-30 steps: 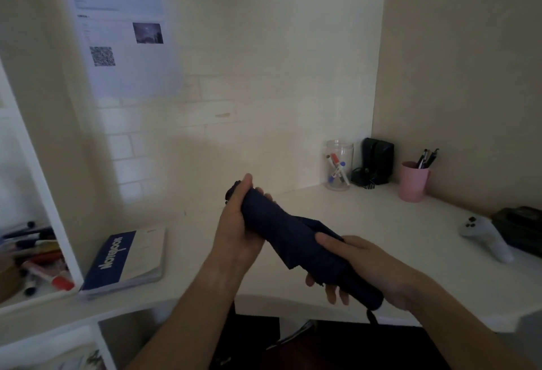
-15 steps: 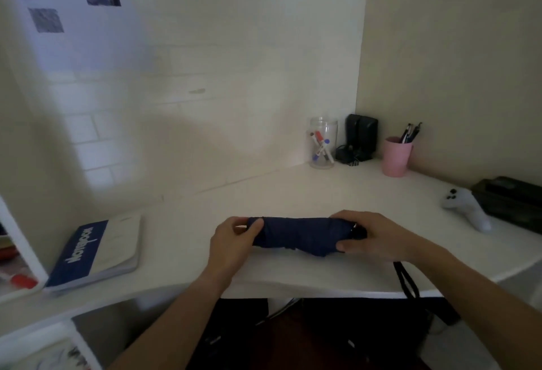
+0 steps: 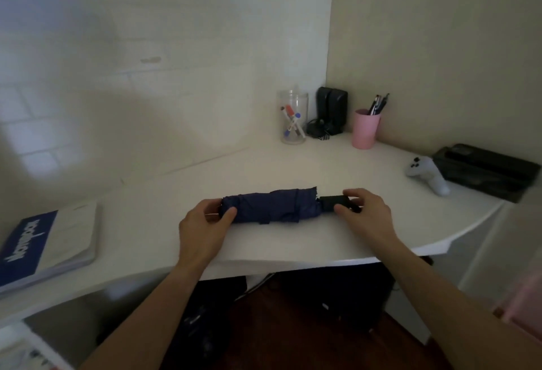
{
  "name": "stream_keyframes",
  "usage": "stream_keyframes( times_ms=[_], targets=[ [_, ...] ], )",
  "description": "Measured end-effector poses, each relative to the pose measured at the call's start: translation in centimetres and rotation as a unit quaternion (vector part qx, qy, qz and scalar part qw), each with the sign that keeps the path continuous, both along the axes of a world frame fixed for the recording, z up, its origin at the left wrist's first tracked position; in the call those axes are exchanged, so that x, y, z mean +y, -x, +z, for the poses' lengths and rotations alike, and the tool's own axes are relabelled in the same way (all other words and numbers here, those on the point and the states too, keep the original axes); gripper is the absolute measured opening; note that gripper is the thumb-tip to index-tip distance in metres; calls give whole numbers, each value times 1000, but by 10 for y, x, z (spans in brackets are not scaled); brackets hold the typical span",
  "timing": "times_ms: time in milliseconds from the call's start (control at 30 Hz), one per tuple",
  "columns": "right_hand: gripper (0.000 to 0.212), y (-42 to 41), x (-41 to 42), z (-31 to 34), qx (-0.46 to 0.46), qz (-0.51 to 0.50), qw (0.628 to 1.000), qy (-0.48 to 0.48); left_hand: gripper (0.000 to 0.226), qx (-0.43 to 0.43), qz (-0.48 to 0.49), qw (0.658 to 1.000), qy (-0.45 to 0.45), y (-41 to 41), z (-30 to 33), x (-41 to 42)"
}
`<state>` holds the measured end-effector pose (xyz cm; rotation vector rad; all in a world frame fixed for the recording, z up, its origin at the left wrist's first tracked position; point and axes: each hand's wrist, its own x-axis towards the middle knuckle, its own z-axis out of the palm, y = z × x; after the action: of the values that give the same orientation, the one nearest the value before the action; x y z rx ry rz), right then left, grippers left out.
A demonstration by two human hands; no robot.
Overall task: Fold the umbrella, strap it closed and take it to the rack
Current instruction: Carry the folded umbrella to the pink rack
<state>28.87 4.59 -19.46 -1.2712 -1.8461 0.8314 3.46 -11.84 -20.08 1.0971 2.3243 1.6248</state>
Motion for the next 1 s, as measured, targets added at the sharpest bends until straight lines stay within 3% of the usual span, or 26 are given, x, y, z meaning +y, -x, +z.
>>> stream_keyframes(
  times_ms=[200, 333, 467, 567, 733, 1000],
  targets=[
    [35, -46, -33, 20, 102, -78, 992, -3, 30, -32, -31, 996, -75, -40, 25, 1],
    [30, -146, -62, 24, 127, -146, 981, 14, 28, -26, -133, 985, -105, -111, 39, 24],
    [30, -259, -87, 1, 99, -224, 968, 58, 37, 16, -273, 960, -66, -206, 23, 54],
    [29, -333, -96, -35, 71, -293, 949, 88, 42, 75, -371, 926, 4, -280, -14, 82],
    [29, -437, -81, -106, 23, -385, 909, 157, 55, 87, -491, 856, 135, -394, -95, 142],
    [34, -558, 28, -234, -50, -431, 871, 229, 41, 155, -532, 795, 247, -541, -238, 297]
  ],
)
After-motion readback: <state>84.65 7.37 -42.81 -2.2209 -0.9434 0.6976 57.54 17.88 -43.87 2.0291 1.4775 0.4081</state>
